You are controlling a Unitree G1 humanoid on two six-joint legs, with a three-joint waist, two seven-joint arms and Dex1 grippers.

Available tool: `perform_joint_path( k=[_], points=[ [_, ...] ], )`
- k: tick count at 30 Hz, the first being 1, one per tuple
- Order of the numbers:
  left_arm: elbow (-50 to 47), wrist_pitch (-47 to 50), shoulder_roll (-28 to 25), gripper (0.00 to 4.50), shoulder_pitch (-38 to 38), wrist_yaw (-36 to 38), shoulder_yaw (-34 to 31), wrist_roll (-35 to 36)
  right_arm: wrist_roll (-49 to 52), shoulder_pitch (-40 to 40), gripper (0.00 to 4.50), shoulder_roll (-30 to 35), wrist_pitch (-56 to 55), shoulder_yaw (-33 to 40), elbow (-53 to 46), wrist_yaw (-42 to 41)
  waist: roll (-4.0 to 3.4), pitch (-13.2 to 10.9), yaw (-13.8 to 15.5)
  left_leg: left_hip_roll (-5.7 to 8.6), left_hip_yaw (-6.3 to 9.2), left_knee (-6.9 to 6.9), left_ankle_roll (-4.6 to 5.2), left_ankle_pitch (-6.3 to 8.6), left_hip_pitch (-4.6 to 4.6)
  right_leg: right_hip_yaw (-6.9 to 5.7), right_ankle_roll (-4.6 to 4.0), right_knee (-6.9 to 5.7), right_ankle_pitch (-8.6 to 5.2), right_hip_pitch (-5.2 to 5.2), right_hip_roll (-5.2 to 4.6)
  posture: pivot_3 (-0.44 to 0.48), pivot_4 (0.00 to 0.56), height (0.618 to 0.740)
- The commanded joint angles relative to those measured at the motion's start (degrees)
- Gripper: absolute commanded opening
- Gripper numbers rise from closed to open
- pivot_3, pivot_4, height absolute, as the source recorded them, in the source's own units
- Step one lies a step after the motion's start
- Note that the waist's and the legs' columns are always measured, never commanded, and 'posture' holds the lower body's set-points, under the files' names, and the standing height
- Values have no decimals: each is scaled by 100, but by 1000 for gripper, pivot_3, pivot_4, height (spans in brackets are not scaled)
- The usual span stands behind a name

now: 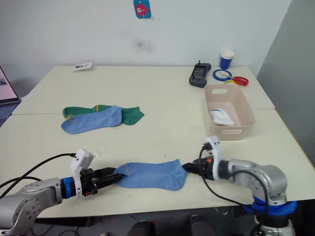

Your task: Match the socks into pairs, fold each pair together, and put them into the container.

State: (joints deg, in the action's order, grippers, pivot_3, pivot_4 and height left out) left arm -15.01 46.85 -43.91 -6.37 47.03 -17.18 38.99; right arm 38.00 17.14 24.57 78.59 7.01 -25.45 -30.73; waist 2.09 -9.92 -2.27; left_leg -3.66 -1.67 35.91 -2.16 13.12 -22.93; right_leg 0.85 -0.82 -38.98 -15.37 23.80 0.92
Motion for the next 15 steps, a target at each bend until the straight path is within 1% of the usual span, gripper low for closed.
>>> perform_joint_path(
  k=[1, 2, 4, 6, 8, 9, 12, 15],
  points=[
    [196, -676, 95, 4095, 6, -12, -721, -61, -465, -384, 4500, 823, -1762, -383, -287, -990, 1, -1, 25, 0, -2, -1, 0, 0, -2, -4, -3, 1, -2, 2, 0, 0, 150, 740],
    [278, -755, 125, 4396, 18, -89, -813, -93, -645, -525, 4500, 1025, -2279, -506, -289, -1211, 1, -1, 42, 0, -5, -1, 0, 0, -3, -6, -5, 2, -4, 2, 0, 0, 150, 740],
    [445, -1464, 147, 4457, -200, 100, -930, -420, -1228, -925, 4500, 1370, -3719, -731, -200, -1657, 3, -1, 49, -1, -6, -5, 2, 1, -3, -10, -11, 5, -9, 2, 1, 0, 150, 740],
    [700, -2493, 417, 4457, -353, 16, -1172, -804, -1630, -1220, 4500, 1359, -4717, -732, 61, -1667, 2, -1, 38, 0, -9, -11, 2, 1, 0, -5, -13, 7, -11, 2, 0, 0, 150, 740],
    [932, -3257, 671, 4457, -522, -240, -1340, -1174, -1878, -1421, 4500, 1123, -5399, -644, 319, -1430, 7, 0, 34, -2, -12, -10, 3, 2, 0, -2, -13, 7, -11, 1, 1, 0, 150, 740],
    [979, -3350, 737, 4457, -584, -368, -1366, -1275, -1918, -1480, 4500, 1023, -5583, -618, 412, -1366, 8, 1, 37, -3, -14, -9, 3, 2, 0, -2, -12, 7, -10, 1, 0, 0, 150, 740],
    [1024, -3445, 823, 4457, -598, -465, -1359, -1279, -1933, -1516, 4500, 897, -5812, -649, 542, -1401, 12, -1, 51, -4, -12, -7, 2, 1, 1, -5, -7, 2, -7, -1, -2, 0, 150, 740],
    [1069, -3451, 827, 4457, -488, -547, -1351, -1231, -1869, -1342, 4500, 804, -5767, -690, 594, -1363, 13, -1, 58, -4, -13, -5, 1, 1, 2, -4, -3, 2, -4, -3, -8, 0, 150, 740]
  ],
)
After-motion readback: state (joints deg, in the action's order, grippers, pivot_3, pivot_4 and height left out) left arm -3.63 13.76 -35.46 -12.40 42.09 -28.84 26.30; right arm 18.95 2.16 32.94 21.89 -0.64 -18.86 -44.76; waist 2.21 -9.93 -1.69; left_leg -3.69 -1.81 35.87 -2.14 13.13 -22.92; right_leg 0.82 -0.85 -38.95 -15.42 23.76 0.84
